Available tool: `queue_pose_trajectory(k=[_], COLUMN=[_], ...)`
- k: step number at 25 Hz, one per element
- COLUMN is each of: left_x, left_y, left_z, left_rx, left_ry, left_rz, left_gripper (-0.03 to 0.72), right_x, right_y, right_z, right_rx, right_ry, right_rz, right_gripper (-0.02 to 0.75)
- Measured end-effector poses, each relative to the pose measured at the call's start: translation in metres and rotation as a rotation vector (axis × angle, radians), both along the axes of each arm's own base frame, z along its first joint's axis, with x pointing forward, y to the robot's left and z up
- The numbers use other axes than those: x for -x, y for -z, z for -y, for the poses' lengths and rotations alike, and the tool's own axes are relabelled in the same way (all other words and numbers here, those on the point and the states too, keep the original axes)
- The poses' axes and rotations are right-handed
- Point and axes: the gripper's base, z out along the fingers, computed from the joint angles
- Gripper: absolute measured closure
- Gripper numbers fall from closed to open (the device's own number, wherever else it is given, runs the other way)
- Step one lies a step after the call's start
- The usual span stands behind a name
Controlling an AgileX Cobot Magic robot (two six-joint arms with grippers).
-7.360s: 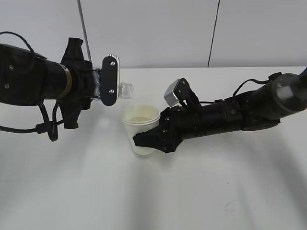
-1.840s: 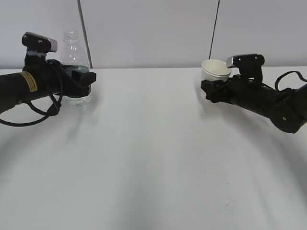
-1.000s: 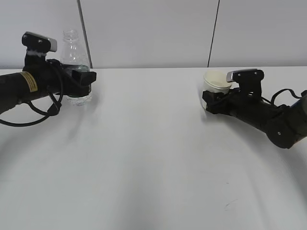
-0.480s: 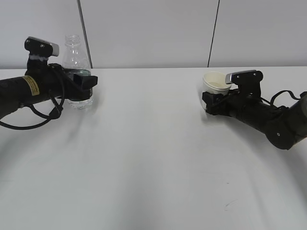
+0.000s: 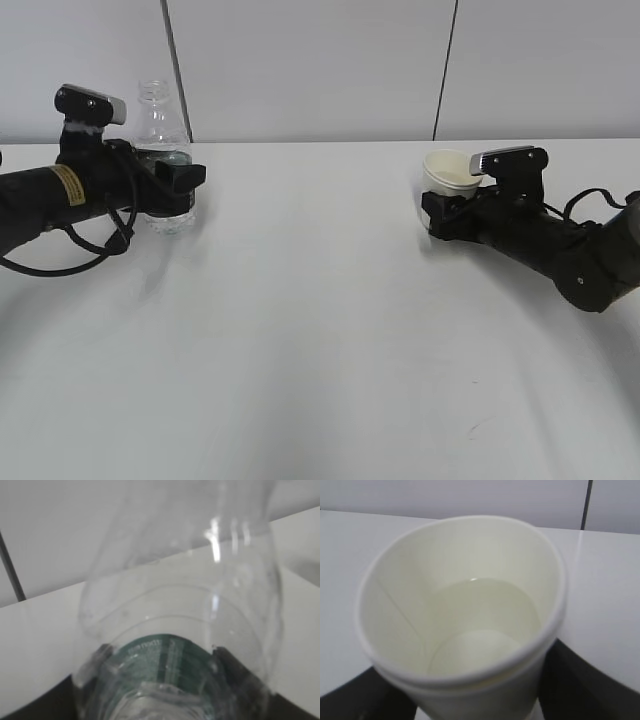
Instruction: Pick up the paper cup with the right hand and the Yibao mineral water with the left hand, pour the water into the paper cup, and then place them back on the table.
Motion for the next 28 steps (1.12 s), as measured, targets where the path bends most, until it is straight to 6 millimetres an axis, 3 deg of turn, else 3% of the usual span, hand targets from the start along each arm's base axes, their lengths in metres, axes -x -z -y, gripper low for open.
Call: queue_pose_trajectory(k=[16, 28], left_x=[-0.007, -0.008], left_y=[0.043, 0.047], left_z=[-0.003, -0.002], left_rx=[0.084, 0.109], left_ry=[-0.063, -0.062], left_rz=[0.031, 0.054], left_gripper=[0.31, 0.31], right_x=[0.0, 0.0], right_y=[0.0, 0.0], right_z=[0.0, 0.0], right_rx=[0.0, -0.002], right_ry=[0.0, -0.001], right_rz=[0.0, 0.003], right_gripper=[0.241, 0.241])
